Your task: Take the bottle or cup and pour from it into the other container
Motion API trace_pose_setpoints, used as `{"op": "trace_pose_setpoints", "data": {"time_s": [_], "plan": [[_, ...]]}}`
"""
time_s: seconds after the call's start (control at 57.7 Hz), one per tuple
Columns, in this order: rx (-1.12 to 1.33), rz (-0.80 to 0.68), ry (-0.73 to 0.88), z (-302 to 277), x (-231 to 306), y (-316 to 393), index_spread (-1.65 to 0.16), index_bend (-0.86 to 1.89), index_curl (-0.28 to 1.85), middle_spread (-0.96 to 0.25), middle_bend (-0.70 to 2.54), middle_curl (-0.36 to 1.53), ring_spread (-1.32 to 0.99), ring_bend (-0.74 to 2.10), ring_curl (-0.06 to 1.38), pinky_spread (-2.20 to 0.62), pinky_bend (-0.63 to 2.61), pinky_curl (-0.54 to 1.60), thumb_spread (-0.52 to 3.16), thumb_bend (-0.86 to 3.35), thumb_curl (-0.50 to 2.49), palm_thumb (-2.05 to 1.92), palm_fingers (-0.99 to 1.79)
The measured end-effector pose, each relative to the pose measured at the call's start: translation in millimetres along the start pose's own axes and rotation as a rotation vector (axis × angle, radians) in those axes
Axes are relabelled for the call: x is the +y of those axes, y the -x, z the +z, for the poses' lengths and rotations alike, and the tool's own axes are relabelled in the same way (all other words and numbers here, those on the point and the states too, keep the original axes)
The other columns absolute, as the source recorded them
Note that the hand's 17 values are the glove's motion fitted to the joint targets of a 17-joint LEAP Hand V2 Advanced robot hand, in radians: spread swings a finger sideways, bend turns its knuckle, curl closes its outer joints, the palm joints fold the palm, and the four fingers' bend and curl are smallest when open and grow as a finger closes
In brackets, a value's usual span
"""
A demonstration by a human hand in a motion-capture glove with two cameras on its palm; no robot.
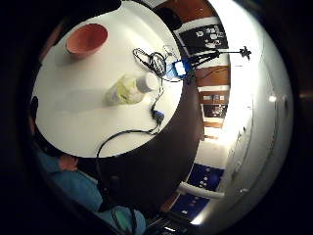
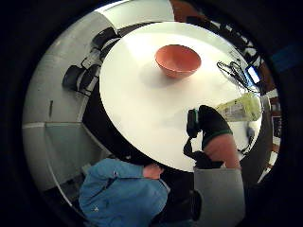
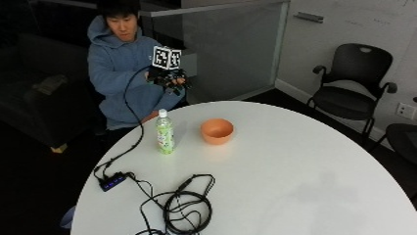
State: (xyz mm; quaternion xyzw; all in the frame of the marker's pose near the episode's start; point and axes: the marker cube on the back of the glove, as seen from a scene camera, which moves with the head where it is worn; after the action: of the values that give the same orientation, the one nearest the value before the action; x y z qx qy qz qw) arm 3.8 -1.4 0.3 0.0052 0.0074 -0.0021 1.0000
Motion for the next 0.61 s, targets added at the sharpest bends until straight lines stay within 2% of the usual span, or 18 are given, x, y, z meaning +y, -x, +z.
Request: {"op": "trace_pose_setpoints", "data": {"time_s": [0.156,0.26,0.607], "plan": [[0.02,0.003,-0.02,-1.9,4.6,-9.5,-0.29,0.16,0.14,0.0,0.18,0.12,0.1,0.39,0.16,0.18,0.42,0.14,0.73,0.35,0.22,0.65,0.34],[0.004,0.009,-0.034,-5.9,10.2,-25.1,-0.33,0.15,0.17,0.0,0.18,0.16,0.12,0.39,0.18,0.21,0.45,0.16,0.9,0.21,0.23,0.53,0.28],[-0.111,0.153,-0.15,-6.4,51.2,-100.5,-0.36,0.15,0.22,-0.01,0.19,0.23,0.15,0.42,0.23,0.25,0.5,0.2,1.07,0.02,0.29,0.47,0.17]]}}
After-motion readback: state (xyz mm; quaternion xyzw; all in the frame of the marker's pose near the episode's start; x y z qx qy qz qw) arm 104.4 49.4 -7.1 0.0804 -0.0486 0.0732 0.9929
